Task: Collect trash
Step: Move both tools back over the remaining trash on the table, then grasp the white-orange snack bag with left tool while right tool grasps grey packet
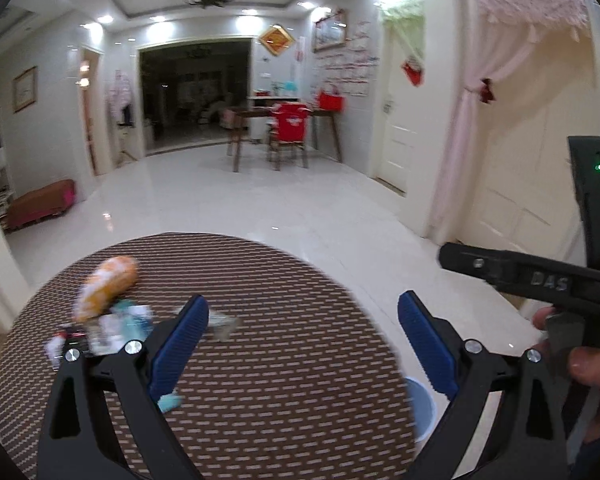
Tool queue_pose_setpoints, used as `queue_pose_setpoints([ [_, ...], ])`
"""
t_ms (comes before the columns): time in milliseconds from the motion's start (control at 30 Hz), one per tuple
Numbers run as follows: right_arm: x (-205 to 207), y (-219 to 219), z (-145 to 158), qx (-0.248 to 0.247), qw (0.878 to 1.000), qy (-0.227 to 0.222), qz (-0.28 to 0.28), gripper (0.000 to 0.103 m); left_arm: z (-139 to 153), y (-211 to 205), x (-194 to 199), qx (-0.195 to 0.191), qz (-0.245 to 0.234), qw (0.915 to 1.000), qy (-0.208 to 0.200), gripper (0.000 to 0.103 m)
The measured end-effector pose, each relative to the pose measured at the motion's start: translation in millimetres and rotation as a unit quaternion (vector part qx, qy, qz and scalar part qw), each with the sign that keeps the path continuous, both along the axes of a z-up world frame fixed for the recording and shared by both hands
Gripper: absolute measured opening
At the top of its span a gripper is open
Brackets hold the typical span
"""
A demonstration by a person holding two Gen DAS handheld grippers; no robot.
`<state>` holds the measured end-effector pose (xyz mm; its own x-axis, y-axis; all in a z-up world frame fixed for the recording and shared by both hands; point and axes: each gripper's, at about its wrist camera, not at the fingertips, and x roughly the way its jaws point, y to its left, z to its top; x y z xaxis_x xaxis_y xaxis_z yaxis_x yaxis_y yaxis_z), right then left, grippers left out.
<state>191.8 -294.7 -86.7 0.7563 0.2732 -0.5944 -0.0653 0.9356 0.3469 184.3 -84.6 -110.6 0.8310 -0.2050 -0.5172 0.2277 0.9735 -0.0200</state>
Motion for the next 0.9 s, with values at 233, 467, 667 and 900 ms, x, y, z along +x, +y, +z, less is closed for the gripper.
queue_pose_setpoints([
  [233, 22, 66, -1, -0.019, 0.998, 0.003, 0.059, 0.097, -5, 69, 3, 0.000, 0.065, 0.9979, -0.003, 0.094],
  [467, 41, 122, -15, -0.039, 0.994, 0.017, 0.103, 0.097, -16, 129, 11, -0.006, 0.113, 0.9935, 0.005, 0.094],
  [667, 61, 163, -31, -0.060, 0.990, 0.030, 0.125, 0.097, -22, 168, 23, -0.002, 0.140, 0.9900, 0.015, 0.094],
  [900, 81, 198, -58, -0.095, 0.982, 0.050, 0.159, 0.097, -32, 187, 57, 0.013, 0.144, 0.9885, 0.042, 0.094],
])
